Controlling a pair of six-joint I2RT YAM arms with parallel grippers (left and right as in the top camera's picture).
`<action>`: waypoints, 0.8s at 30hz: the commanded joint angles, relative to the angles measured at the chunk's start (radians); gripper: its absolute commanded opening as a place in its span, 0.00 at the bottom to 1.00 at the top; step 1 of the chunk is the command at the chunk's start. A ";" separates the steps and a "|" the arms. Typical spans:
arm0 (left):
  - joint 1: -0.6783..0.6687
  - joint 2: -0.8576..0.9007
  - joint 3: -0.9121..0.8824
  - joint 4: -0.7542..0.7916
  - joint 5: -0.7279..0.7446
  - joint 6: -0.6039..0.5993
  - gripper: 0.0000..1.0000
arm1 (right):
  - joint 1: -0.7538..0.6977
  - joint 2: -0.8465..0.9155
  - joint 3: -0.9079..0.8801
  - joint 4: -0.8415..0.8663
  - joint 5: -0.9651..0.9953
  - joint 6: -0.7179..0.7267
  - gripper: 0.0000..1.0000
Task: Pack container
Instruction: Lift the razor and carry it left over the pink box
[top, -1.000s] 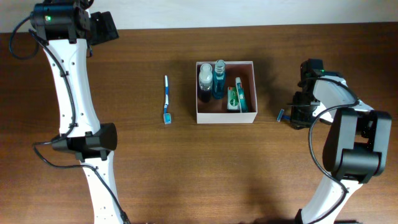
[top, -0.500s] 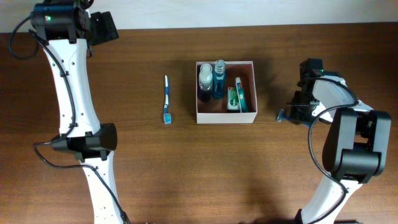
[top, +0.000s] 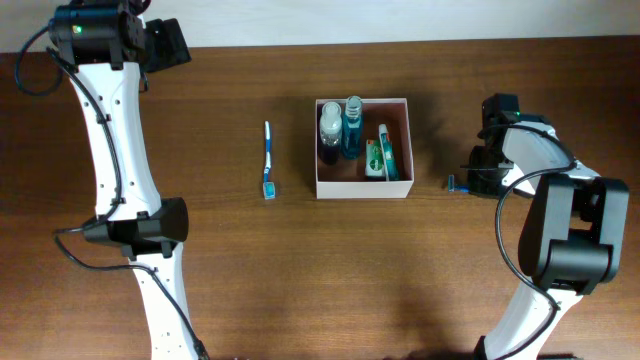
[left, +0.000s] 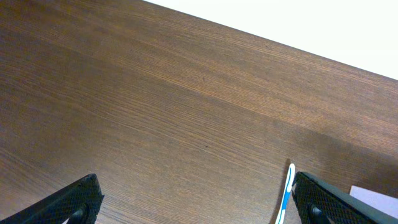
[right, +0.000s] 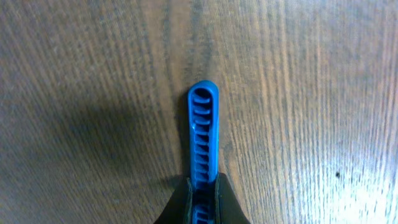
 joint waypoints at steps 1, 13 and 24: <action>0.004 -0.032 -0.002 -0.001 0.003 -0.010 0.99 | 0.010 0.018 0.005 0.007 0.021 -0.080 0.04; 0.004 -0.032 -0.002 -0.001 0.003 -0.010 0.99 | 0.010 -0.026 0.063 -0.004 0.020 -0.233 0.04; 0.004 -0.032 -0.002 -0.001 0.003 -0.010 0.99 | 0.011 -0.125 0.304 -0.077 -0.028 -0.744 0.04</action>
